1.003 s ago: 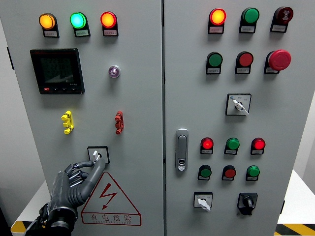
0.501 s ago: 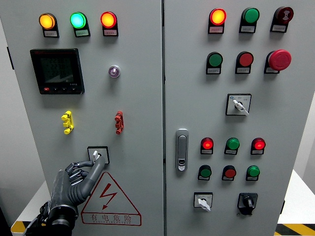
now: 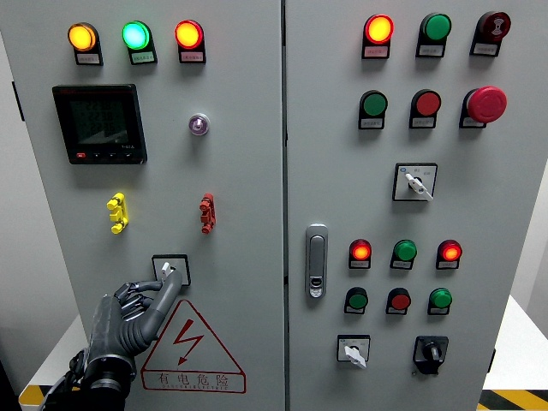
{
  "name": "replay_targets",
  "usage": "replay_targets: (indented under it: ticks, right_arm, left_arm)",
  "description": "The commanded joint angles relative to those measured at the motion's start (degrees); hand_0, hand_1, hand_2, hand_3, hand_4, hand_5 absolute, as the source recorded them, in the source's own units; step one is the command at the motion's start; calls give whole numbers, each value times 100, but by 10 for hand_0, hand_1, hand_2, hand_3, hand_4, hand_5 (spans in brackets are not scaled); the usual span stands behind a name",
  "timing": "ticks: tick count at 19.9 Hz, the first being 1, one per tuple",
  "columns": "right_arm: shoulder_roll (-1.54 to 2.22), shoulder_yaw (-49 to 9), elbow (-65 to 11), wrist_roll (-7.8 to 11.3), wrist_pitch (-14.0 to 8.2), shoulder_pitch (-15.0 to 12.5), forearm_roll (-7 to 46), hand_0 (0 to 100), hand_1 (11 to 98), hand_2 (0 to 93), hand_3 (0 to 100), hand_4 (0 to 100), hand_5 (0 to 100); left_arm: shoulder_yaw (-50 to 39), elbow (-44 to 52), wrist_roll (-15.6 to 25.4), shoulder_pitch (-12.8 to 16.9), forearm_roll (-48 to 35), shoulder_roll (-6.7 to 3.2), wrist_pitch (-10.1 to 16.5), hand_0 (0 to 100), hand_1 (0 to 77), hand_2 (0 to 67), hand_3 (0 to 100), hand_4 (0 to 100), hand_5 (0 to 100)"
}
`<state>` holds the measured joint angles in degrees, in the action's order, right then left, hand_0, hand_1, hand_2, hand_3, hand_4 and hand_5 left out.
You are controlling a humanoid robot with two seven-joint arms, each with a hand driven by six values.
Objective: Turn on light switch 1
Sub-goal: 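Place left hand fingers on the rotary switch knob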
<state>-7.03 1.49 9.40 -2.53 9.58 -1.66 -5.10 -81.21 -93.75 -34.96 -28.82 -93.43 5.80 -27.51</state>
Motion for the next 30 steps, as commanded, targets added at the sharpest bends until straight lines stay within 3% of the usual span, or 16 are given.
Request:
replay_targets:
  ticks: [1, 30]
  right_arm:
    - [0, 0, 0, 7, 0, -1, 0, 0, 225, 0, 110, 230, 147]
    - [0, 0, 0, 7, 0, -1, 0, 0, 224, 0, 109, 230, 146]
  left_arm:
    - [0, 50, -11, -1, 0, 9, -8, 0, 551, 488, 846, 1000, 857]
    - [-9, 234, -125, -212, 0, -9, -35, 13, 526, 551, 848, 1000, 867]
